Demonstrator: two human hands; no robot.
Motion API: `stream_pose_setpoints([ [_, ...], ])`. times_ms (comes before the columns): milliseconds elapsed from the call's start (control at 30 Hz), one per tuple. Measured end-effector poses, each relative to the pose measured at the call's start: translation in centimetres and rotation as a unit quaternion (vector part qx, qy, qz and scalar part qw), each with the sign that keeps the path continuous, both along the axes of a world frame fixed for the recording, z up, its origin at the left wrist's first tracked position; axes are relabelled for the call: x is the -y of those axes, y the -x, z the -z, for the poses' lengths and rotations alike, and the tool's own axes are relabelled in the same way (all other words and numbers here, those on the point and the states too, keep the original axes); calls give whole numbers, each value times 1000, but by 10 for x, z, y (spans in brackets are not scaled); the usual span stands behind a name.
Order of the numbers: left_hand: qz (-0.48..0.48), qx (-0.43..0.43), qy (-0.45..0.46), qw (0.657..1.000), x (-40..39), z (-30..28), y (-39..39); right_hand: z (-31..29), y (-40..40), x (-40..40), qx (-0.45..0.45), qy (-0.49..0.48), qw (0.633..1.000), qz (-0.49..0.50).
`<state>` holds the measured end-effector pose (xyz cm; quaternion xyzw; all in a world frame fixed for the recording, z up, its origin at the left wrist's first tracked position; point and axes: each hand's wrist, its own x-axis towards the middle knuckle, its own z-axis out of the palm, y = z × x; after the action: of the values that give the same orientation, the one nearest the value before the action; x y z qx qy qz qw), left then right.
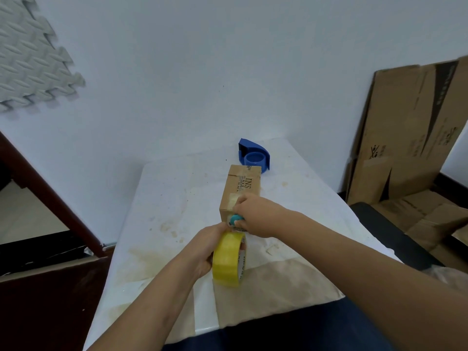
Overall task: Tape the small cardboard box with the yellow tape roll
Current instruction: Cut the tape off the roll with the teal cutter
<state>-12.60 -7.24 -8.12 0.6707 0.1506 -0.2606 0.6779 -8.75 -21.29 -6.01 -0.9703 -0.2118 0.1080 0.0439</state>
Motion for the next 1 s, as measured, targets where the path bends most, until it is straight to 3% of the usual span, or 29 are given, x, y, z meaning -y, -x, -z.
stream_pose_setpoints([
  [333, -2, -7, -5, 1000, 2, 1, -3, 5, -4, -12, 54, 81, 995, -4],
  [867, 6, 5, -27, 1000, -3, 9, -10, -22, 11, -10, 6, 146, 989, -24],
  [1000, 20, 11, -23, 999, -2, 11, -10, -18, 12, -10, 23, 67, 997, -20],
])
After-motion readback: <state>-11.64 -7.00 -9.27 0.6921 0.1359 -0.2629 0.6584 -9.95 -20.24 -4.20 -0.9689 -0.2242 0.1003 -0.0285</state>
